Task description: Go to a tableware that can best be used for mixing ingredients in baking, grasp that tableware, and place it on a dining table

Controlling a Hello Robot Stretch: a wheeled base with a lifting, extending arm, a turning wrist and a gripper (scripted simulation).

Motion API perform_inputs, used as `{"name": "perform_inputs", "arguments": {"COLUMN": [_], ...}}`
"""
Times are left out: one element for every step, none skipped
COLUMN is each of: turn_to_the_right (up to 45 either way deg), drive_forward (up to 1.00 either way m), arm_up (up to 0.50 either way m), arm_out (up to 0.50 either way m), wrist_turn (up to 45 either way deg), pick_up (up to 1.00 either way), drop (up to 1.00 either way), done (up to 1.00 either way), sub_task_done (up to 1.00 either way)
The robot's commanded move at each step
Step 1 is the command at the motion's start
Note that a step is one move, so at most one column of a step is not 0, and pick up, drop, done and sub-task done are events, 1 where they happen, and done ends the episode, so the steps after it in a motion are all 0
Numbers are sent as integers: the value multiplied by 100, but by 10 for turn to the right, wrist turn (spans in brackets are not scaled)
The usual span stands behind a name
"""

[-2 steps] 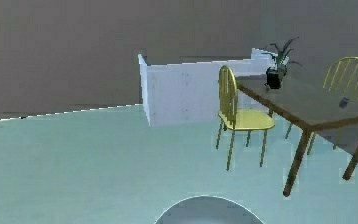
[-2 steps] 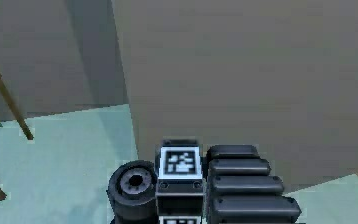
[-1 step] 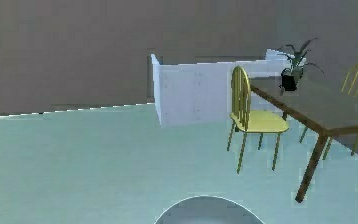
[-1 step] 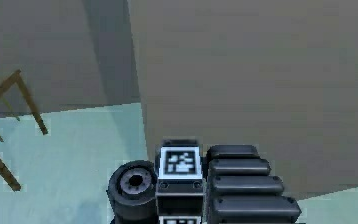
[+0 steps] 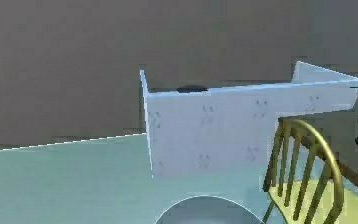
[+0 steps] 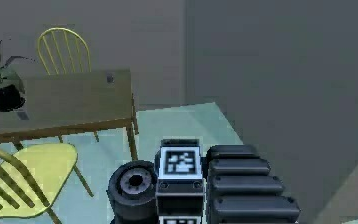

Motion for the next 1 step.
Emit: {"name": "perform_inputs", "arguments": {"turn_to_the_right": [0], "drive_forward": [95], "arm_up": [0], "arm_out": [0], "wrist_turn": [0], "pick_up": [0], "drop": [0], "done": [0], "sub_task_done": [0]}}
